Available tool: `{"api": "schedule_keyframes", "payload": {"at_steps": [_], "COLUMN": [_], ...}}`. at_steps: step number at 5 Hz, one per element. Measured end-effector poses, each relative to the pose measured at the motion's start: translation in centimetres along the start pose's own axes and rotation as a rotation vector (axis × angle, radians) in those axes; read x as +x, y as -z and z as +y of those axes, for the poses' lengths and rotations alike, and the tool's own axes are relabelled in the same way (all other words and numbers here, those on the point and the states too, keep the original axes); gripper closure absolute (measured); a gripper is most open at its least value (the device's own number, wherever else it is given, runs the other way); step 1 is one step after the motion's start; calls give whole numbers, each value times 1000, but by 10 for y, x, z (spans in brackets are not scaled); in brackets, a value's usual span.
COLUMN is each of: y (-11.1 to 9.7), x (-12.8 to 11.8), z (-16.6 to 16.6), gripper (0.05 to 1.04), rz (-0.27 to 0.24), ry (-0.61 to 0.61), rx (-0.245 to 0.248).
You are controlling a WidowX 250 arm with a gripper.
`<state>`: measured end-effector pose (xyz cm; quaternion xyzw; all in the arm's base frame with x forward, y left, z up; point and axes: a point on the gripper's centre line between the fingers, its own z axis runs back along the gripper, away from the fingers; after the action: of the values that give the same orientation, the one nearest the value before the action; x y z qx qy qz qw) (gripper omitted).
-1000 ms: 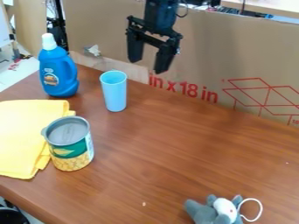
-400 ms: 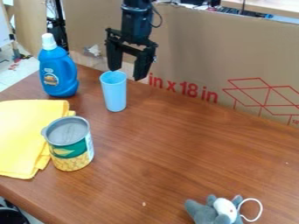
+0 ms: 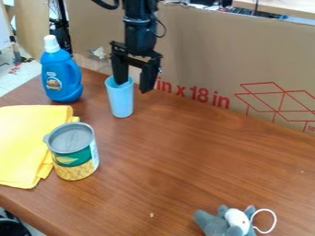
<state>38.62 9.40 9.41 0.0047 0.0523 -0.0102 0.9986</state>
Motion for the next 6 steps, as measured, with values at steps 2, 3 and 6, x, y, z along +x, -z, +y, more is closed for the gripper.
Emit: {"api": "schedule_keyframes", "payload": {"at_steps": [2,3,6], "y": [21,23,32], "x": [-1,0,2], "z": [7,7,7], "gripper": [82,82,696], "rz": [65,64,80], "ry": [-32,-31,-50], "rx": [-13,-13,-23]}}
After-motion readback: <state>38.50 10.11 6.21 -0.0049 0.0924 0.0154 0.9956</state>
